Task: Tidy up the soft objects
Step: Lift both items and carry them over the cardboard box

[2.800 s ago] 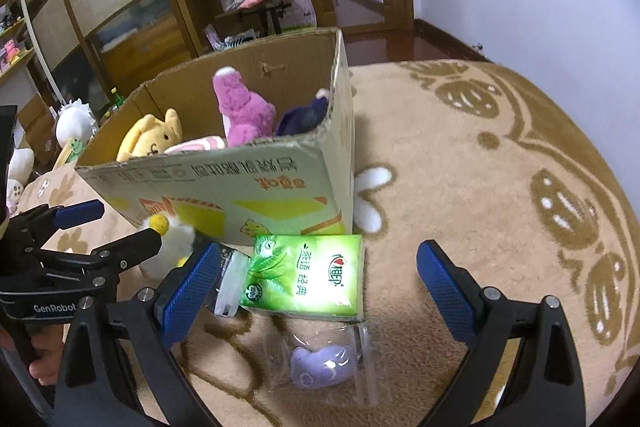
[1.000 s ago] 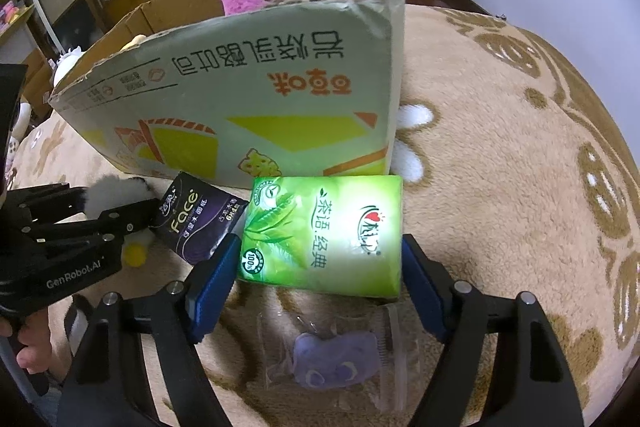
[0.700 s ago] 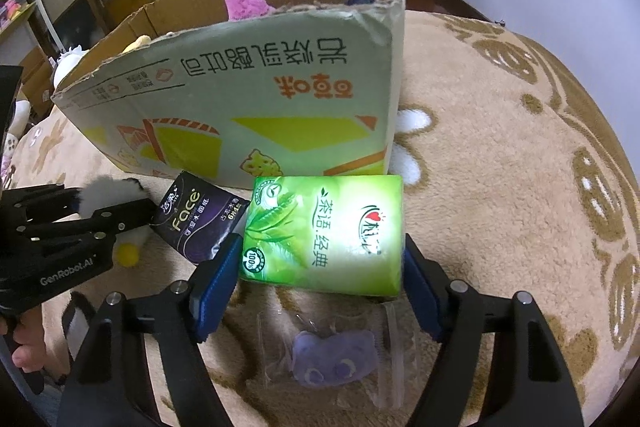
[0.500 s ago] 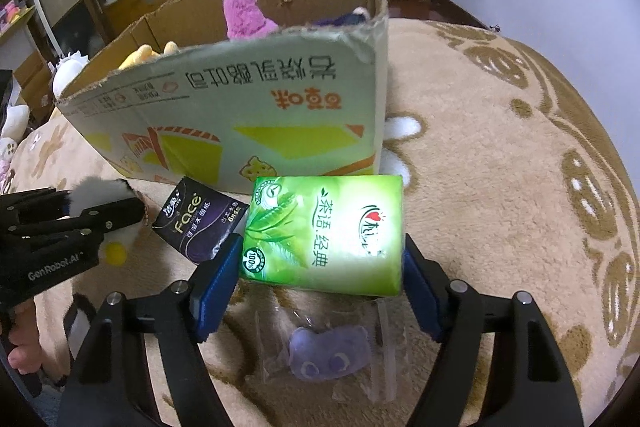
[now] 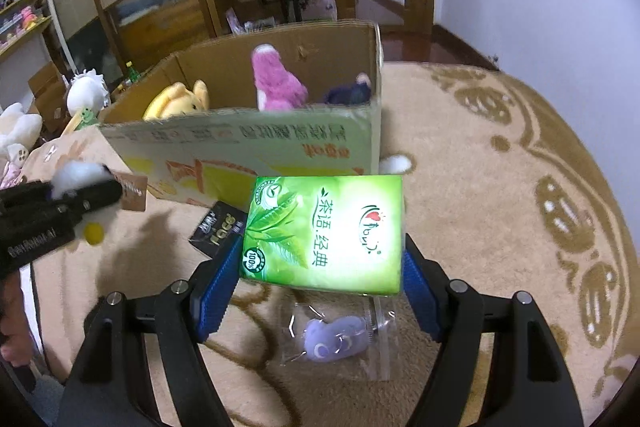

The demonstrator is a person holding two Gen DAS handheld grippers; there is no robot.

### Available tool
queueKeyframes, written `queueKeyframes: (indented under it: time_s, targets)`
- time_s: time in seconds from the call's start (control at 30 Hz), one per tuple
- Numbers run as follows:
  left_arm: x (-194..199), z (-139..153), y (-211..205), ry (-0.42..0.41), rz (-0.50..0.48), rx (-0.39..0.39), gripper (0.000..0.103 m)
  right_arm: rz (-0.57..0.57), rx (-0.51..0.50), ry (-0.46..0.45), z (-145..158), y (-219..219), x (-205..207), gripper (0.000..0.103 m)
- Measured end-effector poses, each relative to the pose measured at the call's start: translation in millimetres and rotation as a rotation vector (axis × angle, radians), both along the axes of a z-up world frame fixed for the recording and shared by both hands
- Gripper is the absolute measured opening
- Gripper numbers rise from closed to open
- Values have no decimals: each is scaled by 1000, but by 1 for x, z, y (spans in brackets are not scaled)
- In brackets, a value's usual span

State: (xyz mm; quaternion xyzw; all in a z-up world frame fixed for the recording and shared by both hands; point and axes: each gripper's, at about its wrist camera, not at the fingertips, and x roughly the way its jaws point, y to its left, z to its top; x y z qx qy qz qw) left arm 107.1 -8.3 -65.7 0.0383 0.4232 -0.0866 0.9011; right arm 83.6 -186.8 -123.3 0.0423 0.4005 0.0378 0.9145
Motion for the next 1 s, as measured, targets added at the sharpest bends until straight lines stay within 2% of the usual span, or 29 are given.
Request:
queueKeyframes:
  time_s: [0.17, 0.4, 0.63, 1.0]
  targets:
    - [-17, 23, 6, -73, -10, -15, 32, 12, -12, -90, 24, 8, -14, 79]
    - [-21, 50, 1, -186, -43, -19, 32, 17, -5, -191, 50, 7, -21, 79]
    - [-14, 62, 3, -249, -63, -51, 32, 12, 8, -257, 69, 2, -18, 79]
    - [23, 67, -19, -352, -94, -10, 32, 34, 5, -335, 80, 0, 11, 79]
